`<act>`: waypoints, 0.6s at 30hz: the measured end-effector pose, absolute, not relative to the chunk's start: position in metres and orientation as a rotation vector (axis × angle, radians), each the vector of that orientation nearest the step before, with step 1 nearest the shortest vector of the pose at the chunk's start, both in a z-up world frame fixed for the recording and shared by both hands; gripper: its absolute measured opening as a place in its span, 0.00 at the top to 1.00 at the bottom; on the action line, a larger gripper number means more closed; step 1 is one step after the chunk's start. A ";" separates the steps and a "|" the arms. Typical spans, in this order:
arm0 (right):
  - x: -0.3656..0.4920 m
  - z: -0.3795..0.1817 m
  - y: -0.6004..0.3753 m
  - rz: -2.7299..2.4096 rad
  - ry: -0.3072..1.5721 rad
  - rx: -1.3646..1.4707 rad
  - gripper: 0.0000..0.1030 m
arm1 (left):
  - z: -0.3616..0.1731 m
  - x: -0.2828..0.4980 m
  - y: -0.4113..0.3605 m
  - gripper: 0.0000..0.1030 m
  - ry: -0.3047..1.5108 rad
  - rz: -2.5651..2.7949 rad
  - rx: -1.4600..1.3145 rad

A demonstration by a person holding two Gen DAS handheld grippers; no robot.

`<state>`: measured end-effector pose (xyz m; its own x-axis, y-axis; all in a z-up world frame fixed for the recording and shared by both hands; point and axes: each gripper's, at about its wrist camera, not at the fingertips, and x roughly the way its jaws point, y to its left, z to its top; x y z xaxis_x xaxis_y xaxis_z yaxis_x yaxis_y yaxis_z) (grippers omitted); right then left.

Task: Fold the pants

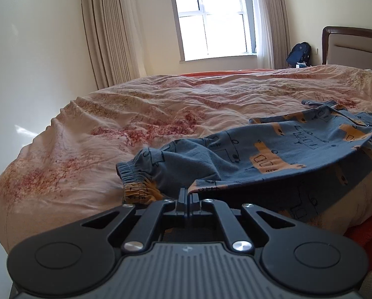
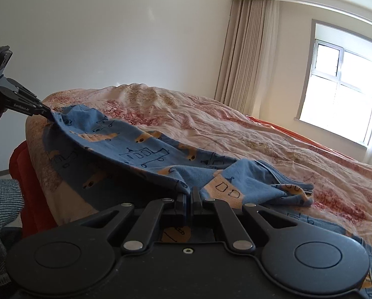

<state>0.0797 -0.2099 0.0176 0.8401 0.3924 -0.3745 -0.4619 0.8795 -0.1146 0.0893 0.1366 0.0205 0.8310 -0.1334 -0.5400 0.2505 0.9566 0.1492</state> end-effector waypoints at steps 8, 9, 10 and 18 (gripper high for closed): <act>0.073 0.020 -0.215 0.431 0.315 -0.183 0.98 | 0.019 0.081 0.137 1.00 0.559 -0.204 0.194; 0.072 0.020 -0.214 0.429 0.316 -0.179 0.98 | 0.019 0.079 0.137 1.00 0.556 -0.205 0.187; 0.071 0.019 -0.214 0.428 0.314 -0.177 0.98 | 0.019 0.077 0.138 1.00 0.553 -0.207 0.181; 0.058 0.009 -0.214 0.416 0.332 -0.179 0.98 | 0.001 0.072 0.139 1.00 0.595 -0.203 0.170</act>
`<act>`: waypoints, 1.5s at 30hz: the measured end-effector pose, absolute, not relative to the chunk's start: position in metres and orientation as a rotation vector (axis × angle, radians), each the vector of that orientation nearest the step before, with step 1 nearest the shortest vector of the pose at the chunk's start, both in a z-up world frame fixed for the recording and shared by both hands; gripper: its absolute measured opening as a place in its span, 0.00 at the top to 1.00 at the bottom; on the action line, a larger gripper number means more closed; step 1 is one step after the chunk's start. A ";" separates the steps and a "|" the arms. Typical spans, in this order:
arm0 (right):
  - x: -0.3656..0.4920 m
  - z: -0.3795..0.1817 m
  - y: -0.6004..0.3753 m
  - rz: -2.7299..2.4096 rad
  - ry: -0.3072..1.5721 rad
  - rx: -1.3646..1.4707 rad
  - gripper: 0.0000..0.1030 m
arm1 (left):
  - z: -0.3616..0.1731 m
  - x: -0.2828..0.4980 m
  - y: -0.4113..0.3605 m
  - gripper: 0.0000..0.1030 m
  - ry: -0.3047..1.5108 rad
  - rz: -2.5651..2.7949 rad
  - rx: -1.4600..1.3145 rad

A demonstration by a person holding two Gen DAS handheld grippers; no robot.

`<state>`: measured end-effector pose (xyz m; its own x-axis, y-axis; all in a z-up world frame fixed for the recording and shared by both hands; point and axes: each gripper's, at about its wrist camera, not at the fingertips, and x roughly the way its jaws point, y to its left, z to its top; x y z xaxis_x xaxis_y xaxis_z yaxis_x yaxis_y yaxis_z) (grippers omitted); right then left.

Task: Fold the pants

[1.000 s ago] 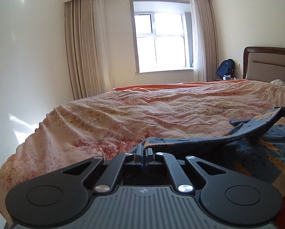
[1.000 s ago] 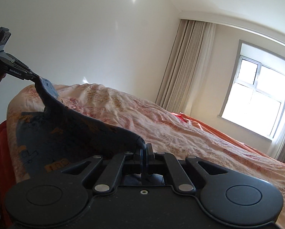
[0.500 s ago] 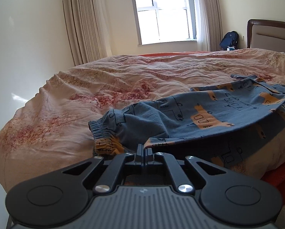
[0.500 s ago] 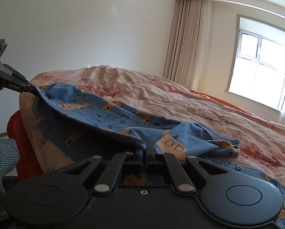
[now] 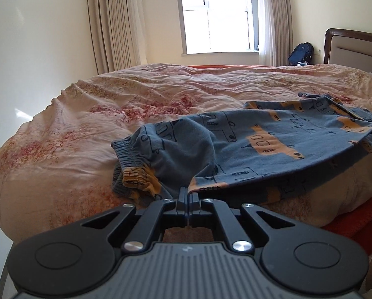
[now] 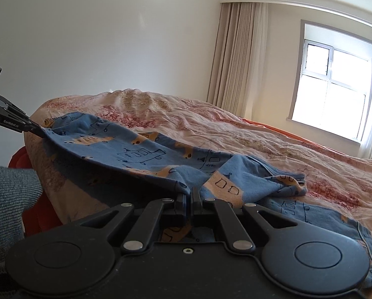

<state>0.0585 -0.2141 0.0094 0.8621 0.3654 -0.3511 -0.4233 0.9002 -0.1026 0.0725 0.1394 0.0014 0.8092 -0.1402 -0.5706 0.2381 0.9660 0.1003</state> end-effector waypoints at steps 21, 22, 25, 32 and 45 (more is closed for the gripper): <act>0.033 -0.010 -0.265 0.195 0.271 -0.081 0.01 | 0.012 0.073 0.048 0.00 0.498 -0.393 0.049; 0.032 -0.009 -0.273 0.151 0.271 -0.077 0.00 | 0.012 0.078 0.036 0.00 0.494 -0.395 0.061; 0.041 -0.006 -0.301 0.017 0.300 -0.036 0.00 | 0.006 0.096 -0.006 0.00 0.454 -0.367 0.084; 0.098 0.018 -0.328 0.017 0.379 0.054 0.00 | -0.014 0.136 -0.073 0.00 0.463 -0.287 0.033; 0.295 0.049 -0.267 0.391 0.767 0.133 0.01 | -0.012 0.138 -0.099 0.00 0.412 -0.586 -0.130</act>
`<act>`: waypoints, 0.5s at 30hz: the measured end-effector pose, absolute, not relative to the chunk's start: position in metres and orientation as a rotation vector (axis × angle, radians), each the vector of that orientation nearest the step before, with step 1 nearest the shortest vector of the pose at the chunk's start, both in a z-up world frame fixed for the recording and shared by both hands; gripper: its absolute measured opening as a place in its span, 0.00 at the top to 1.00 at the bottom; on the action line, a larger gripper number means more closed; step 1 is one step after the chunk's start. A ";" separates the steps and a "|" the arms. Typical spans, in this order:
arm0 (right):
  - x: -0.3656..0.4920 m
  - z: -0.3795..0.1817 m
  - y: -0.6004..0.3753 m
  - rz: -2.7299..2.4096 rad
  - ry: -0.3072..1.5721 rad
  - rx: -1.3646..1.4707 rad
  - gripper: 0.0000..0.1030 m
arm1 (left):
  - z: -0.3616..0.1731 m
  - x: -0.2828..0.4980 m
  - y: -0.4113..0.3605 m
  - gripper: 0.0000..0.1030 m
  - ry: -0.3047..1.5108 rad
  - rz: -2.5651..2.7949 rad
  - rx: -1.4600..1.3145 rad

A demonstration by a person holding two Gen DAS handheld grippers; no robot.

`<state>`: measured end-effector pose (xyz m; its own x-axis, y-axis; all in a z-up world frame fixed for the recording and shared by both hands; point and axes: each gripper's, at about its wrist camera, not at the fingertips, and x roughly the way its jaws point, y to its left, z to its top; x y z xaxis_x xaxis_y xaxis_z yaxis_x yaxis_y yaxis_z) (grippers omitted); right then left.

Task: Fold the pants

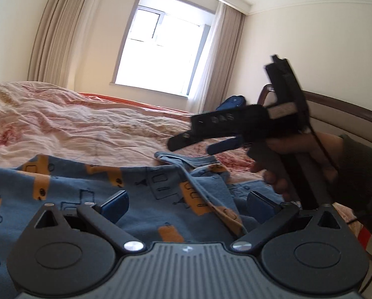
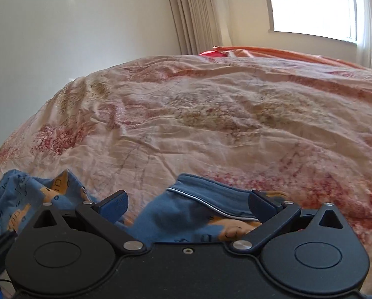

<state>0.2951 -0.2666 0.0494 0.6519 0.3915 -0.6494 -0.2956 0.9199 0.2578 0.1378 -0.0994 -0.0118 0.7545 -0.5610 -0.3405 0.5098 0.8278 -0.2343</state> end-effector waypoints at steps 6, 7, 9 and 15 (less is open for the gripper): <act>0.317 0.040 -0.225 0.374 0.855 -0.013 0.15 | -0.013 0.141 -0.118 0.14 0.443 -0.620 -0.113; 0.315 0.038 -0.222 0.363 0.858 -0.045 0.20 | -0.014 0.141 -0.119 0.16 0.447 -0.622 -0.109; 0.311 0.037 -0.222 0.350 0.854 -0.064 0.29 | -0.015 0.141 -0.121 0.24 0.455 -0.628 -0.105; 0.301 0.042 -0.252 0.359 0.797 0.065 0.66 | -0.014 0.140 -0.124 0.70 0.478 -0.648 -0.097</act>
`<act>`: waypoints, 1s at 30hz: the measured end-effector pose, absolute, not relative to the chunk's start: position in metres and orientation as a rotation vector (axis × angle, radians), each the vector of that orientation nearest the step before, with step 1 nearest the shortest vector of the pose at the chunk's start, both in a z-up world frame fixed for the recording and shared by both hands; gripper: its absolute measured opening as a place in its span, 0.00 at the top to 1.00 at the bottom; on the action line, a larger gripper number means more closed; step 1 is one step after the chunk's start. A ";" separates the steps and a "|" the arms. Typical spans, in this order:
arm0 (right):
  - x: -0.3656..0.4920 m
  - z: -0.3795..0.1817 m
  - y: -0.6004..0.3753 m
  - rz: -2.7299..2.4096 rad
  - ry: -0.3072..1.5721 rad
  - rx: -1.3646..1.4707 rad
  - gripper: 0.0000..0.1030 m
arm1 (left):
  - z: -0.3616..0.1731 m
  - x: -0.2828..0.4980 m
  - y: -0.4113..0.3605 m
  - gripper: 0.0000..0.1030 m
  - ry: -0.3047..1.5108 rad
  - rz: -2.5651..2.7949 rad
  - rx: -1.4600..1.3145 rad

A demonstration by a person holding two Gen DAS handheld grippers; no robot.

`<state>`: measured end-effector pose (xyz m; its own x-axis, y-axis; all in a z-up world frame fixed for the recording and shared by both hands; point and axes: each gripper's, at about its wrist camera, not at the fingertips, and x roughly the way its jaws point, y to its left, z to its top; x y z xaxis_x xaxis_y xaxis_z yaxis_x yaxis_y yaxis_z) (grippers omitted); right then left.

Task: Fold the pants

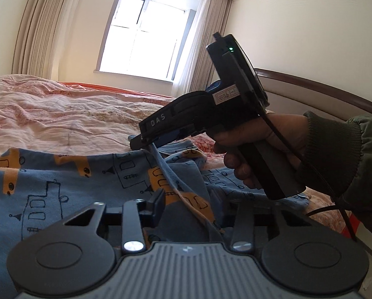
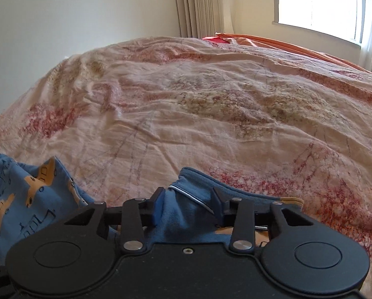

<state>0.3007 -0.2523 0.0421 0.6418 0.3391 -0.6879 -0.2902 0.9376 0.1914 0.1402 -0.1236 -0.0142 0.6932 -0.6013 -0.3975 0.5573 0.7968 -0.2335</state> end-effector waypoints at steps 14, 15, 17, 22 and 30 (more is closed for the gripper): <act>0.135 0.079 -0.361 0.127 0.340 0.291 0.98 | -0.008 0.129 -0.143 0.87 0.453 -0.703 -0.009; 0.120 0.072 -0.368 0.098 0.332 0.317 0.98 | -0.008 0.128 -0.146 0.87 0.456 -0.723 0.001; 0.097 0.056 -0.379 0.049 0.340 0.358 0.98 | -0.009 0.126 -0.149 0.87 0.455 -0.753 0.019; 0.061 0.008 -0.398 -0.031 0.399 0.493 0.98 | -0.010 0.119 -0.147 0.61 0.445 -0.774 0.018; 0.051 -0.024 -0.393 0.036 0.383 0.661 0.48 | -0.006 0.121 -0.120 0.25 0.449 -0.613 -0.063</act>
